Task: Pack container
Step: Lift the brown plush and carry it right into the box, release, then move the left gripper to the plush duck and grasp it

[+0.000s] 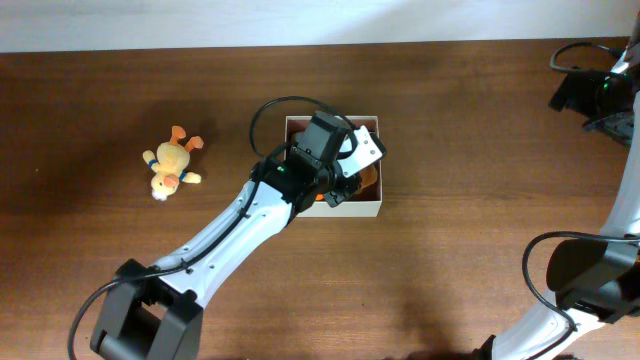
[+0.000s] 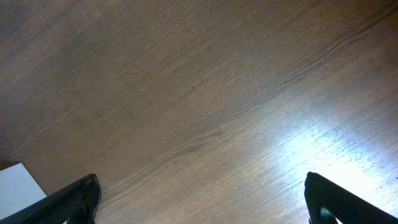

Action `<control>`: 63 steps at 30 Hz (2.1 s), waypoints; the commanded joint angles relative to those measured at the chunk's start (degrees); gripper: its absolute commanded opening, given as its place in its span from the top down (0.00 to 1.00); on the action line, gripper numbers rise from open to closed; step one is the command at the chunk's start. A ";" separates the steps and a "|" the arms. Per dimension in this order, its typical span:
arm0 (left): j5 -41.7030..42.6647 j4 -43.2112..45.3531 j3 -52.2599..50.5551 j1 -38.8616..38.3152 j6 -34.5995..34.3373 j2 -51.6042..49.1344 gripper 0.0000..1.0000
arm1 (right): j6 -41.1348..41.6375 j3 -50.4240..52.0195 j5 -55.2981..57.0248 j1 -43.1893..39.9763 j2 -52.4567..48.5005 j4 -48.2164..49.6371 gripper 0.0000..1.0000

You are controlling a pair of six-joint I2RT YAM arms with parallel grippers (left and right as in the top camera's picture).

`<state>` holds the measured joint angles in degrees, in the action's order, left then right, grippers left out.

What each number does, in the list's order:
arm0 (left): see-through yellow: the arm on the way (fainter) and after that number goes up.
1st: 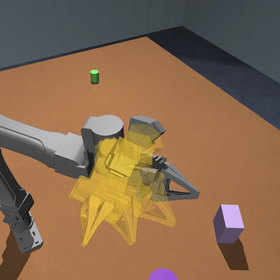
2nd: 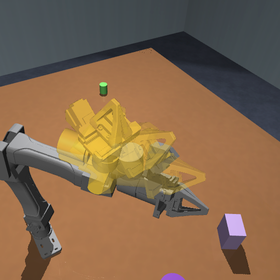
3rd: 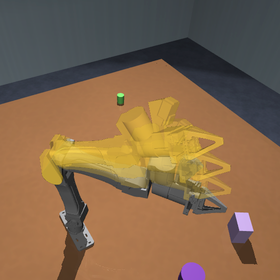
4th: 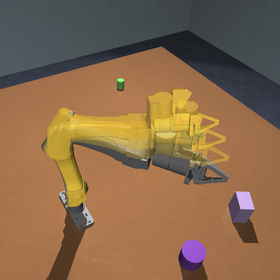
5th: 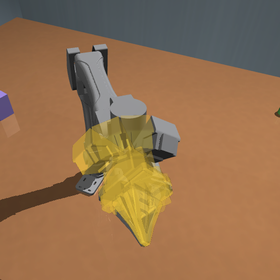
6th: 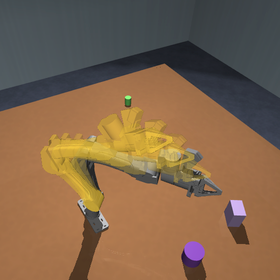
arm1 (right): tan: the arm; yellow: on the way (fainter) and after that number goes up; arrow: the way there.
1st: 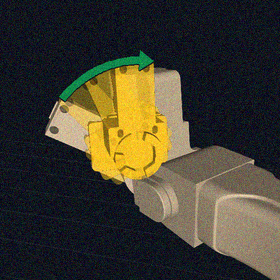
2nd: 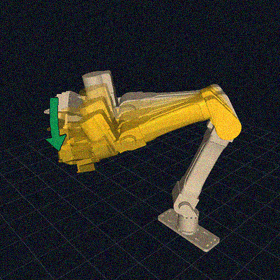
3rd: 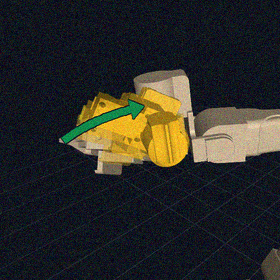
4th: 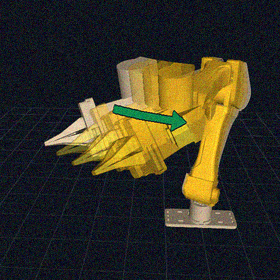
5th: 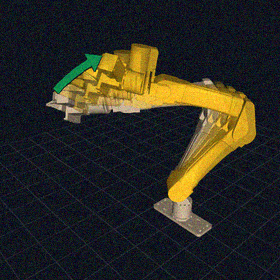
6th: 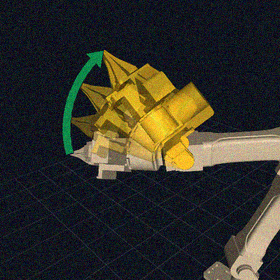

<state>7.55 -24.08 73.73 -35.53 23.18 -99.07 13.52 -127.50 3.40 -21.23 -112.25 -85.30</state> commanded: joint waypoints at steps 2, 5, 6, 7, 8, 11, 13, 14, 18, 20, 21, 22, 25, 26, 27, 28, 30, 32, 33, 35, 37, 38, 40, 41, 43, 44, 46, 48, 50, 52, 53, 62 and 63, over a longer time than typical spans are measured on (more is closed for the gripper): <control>1.86 1.40 0.68 -0.81 0.94 -1.86 0.98 | 0.50 -0.07 0.07 -0.17 -0.09 0.04 0.01; 1.84 1.66 0.68 -0.85 0.94 -2.64 0.98 | 0.50 -0.07 0.07 -0.17 -0.09 0.04 0.01; 1.86 1.68 0.68 -0.85 0.94 -2.84 0.98 | 0.50 -0.07 0.07 -0.17 -0.09 0.04 0.01; 1.90 1.77 0.68 -0.87 0.94 -2.93 0.97 | 0.50 -0.07 0.07 -0.17 -0.09 0.04 0.01; 1.99 1.79 0.68 -0.92 0.92 -2.99 0.84 | 0.50 -0.07 0.07 -0.17 -0.09 0.04 0.01; 2.12 1.88 0.68 -1.29 0.90 -2.99 0.14 | 0.50 -0.07 0.07 -0.17 -0.09 0.04 0.02; 2.10 2.25 0.68 -1.62 0.90 -2.99 0.01 | 0.50 -0.07 0.07 -0.17 -0.09 0.04 0.01; 2.08 2.45 0.68 -1.77 0.90 -2.99 0.01 | 0.50 -0.07 0.07 -0.17 -0.09 0.04 0.01; 2.05 3.54 0.70 -1.81 0.90 -2.93 0.01 | 0.50 -0.07 0.07 -0.17 -0.09 0.04 0.01; 2.01 4.46 0.72 -1.81 0.68 -2.80 0.01 | 0.50 -0.07 0.07 -0.17 -0.09 0.02 0.01; 1.92 5.11 0.76 -1.81 0.07 -2.80 0.01 | 0.50 -0.07 0.07 -0.17 -0.09 0.04 0.01; 1.38 5.55 0.92 -1.81 -1.14 -2.69 0.01 | 0.50 -0.07 0.07 -0.17 -0.09 0.04 0.01; -4.35 6.03 2.23 -1.44 -7.26 -2.32 0.01 | 0.50 -0.07 0.07 -0.17 -0.09 0.04 0.01; -6.78 5.84 2.84 -1.07 -9.84 -2.03 0.01 | 0.50 -0.07 0.07 -0.17 -0.09 0.04 0.01; -9.66 5.18 3.69 -0.44 -13.00 -1.57 0.01 | 0.50 -0.07 0.07 -0.17 -0.09 0.04 0.01; -12.13 4.35 4.59 0.39 -16.00 -1.07 0.01 | 0.50 -0.07 0.07 -0.17 -0.09 0.04 0.01; -15.89 2.14 6.21 2.58 -22.21 0.31 0.01 | 0.50 -0.07 0.07 -0.17 -0.09 0.04 0.01; -17.05 -0.66 7.34 5.88 -27.93 2.40 0.01 | 0.50 -0.07 0.07 -0.17 -0.09 0.04 0.01; -17.00 -2.14 7.67 7.93 -30.64 3.58 0.01 | 0.50 -0.07 0.07 -0.17 -0.09 0.04 0.01; -17.05 -6.56 7.76 13.68 -34.34 6.71 0.01 | 0.50 -0.07 0.07 -0.17 -0.09 0.04 0.01; -17.03 -9.75 7.76 18.05 -34.34 8.07 0.01 | 0.50 -0.07 0.07 -0.17 -0.09 0.04 0.01; -17.03 -11.04 7.76 20.09 -34.34 8.26 0.01 | 0.50 -0.07 0.07 -0.17 -0.09 0.04 0.01; -17.03 -12.90 7.74 23.71 -34.60 8.04 0.01 | 0.50 -0.07 0.07 -0.17 -0.09 0.02 0.01; -17.00 -13.70 7.74 25.42 -35.47 7.67 0.01 | 0.50 -0.07 0.07 -0.17 -0.09 0.04 0.01; -16.35 -14.91 7.74 28.44 -36.98 6.80 0.01 | 0.50 -0.07 0.07 -0.17 -0.09 0.04 0.01; -16.35 -15.32 7.74 29.73 -37.90 6.25 0.01 | 0.50 -0.07 0.07 -0.17 -0.09 0.04 0.01; -16.37 -15.87 7.74 32.20 -40.33 5.09 0.01 | 0.50 -0.07 0.07 -0.17 -0.09 0.04 0.01; -16.31 -16.06 7.74 34.49 -42.12 3.69 0.01 | 0.50 -0.07 0.09 -0.17 -0.09 0.04 0.01; -15.63 -15.91 7.74 36.30 -42.66 2.27 0.01 | 0.50 -0.07 0.07 -0.17 -0.09 0.04 0.01; -15.32 -15.65 7.74 37.90 -42.64 1.01 0.01 | 0.50 -0.07 0.07 -0.17 -0.09 0.04 0.01; -15.32 -15.39 7.74 38.58 -42.60 0.35 0.01 | 0.50 -0.07 0.07 -0.17 -0.09 0.04 0.01; -15.30 -10.80 7.74 39.45 -35.85 -5.40 0.01 | 0.50 -0.07 0.07 -0.17 -0.09 0.04 0.01; -15.32 -10.62 7.74 39.45 -34.14 -6.19 0.01 | 0.50 -0.07 0.07 -0.17 -0.09 0.04 0.01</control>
<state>-8.34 -35.09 80.79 3.90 -15.14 -102.85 13.54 -127.50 3.40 -21.23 -112.25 -85.32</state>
